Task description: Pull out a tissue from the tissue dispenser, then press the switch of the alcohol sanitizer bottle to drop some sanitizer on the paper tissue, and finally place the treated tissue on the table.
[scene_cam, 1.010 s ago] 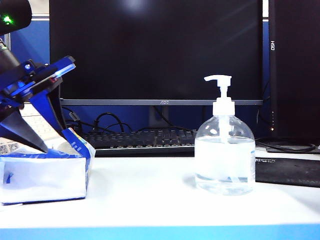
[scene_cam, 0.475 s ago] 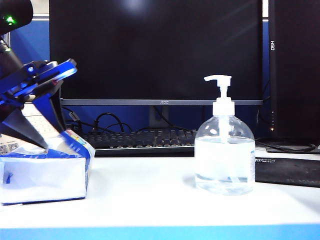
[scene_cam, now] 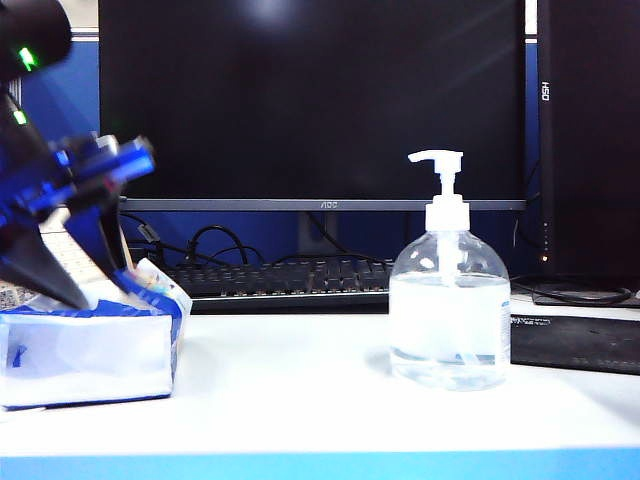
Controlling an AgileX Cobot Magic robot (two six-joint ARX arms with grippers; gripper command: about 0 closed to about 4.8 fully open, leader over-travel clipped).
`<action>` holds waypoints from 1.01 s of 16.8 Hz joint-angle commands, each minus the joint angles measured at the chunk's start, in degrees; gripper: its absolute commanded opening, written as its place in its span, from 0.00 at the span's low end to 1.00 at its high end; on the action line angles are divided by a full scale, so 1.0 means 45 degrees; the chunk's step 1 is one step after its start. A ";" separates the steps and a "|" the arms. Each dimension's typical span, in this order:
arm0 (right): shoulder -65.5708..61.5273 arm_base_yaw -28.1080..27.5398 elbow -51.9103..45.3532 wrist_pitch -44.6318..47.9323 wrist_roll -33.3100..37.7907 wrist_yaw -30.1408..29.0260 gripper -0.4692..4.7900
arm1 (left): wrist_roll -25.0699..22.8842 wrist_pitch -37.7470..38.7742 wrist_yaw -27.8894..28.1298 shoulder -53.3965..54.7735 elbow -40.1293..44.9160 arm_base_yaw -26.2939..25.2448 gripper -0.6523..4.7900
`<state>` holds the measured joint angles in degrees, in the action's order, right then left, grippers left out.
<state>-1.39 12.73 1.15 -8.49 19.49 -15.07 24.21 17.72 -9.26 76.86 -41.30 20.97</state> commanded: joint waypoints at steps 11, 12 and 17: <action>-0.0015 -0.0010 0.0083 0.0121 -0.0044 -0.0019 0.09 | 0.0141 -0.0641 -0.0466 0.0782 -0.0039 0.0010 0.47; -0.0015 -0.0010 0.0083 0.0121 -0.0044 -0.0024 0.09 | 0.0029 -0.0505 -0.0413 0.0952 -0.0039 0.0010 0.47; -0.0015 -0.0005 0.0083 -0.0049 -0.0039 -0.0024 0.09 | -0.0097 -0.0165 -0.0194 0.1851 -0.0039 0.0010 0.47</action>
<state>-1.39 12.73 1.15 -8.62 19.49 -15.07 23.99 15.99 -10.66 84.36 -41.71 20.97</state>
